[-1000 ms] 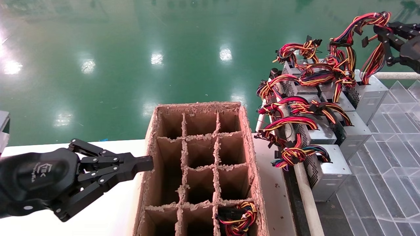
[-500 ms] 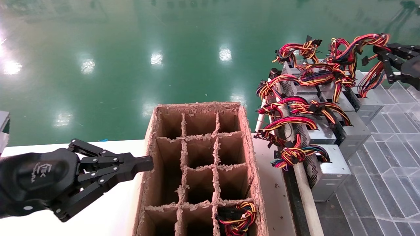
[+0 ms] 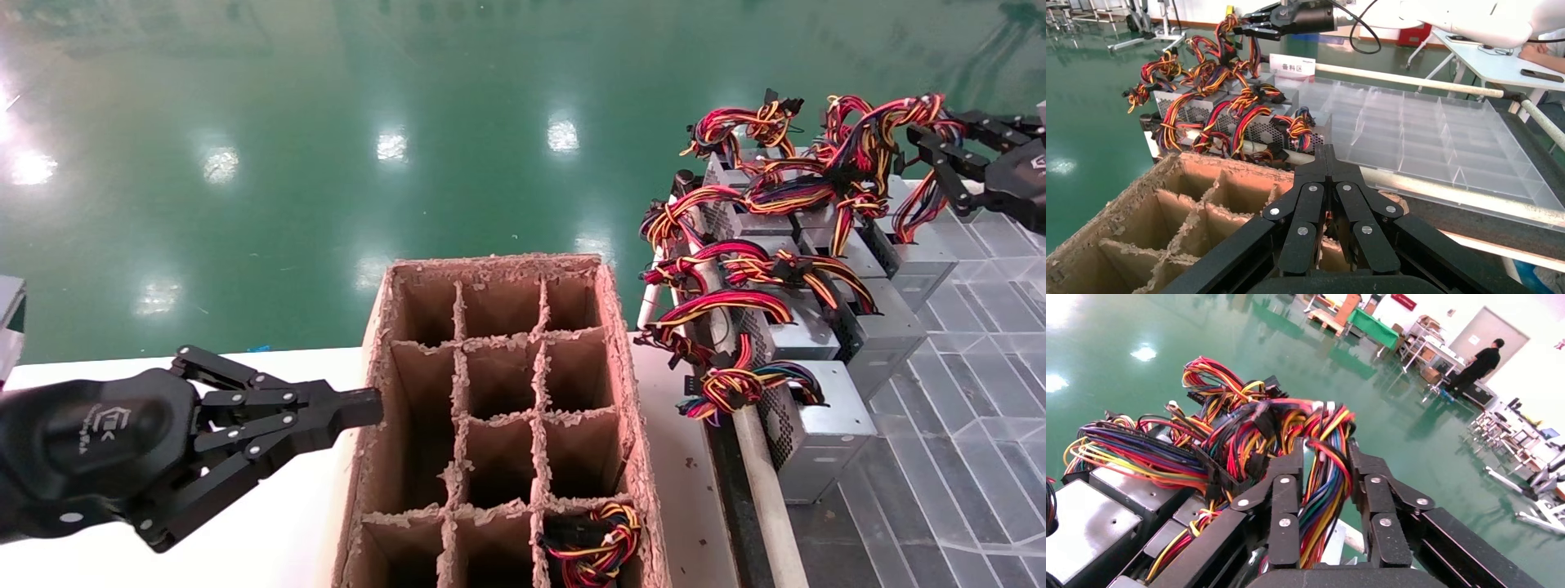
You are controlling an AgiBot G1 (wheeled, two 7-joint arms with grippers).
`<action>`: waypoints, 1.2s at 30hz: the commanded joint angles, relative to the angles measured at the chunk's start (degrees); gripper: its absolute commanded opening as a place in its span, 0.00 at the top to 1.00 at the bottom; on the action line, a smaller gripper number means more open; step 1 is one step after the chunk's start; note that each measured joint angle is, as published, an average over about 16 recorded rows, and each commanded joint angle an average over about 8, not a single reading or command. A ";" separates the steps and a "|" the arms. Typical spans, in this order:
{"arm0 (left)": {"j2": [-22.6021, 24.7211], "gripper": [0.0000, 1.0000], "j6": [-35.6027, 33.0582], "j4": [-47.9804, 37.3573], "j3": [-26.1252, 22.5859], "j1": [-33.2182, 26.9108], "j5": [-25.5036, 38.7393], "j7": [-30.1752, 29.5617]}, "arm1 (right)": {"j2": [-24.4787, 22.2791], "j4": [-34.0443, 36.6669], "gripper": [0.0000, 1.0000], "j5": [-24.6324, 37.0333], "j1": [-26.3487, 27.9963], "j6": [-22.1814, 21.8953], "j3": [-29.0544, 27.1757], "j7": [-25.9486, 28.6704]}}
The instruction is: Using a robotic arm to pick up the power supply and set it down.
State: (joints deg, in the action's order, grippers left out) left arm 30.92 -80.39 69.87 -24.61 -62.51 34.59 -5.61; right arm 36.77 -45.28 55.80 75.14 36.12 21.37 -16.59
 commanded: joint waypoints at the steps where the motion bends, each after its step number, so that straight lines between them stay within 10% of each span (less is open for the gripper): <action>1: 0.00 1.00 0.00 0.00 0.00 0.00 0.00 0.00 | -0.06 -0.02 0.00 0.03 0.15 0.32 0.02 -0.15; 22: 0.00 0.97 0.00 0.00 0.00 0.00 0.00 0.00 | -1.34 -7.39 0.00 -0.71 1.28 7.34 -0.49 -0.36; 30: 0.00 0.00 0.00 0.00 0.00 0.00 0.00 0.00 | -1.40 -10.36 0.00 -2.59 -0.83 13.34 -1.18 3.58; 36: 0.00 0.00 0.00 0.00 0.00 0.00 0.00 0.00 | -1.45 -12.64 0.00 -4.03 -2.45 17.94 -1.71 6.59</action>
State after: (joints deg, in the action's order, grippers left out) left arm 30.92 -80.39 69.87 -24.61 -62.51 34.59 -5.61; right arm 35.33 -57.92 51.76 72.69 54.08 19.65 -9.98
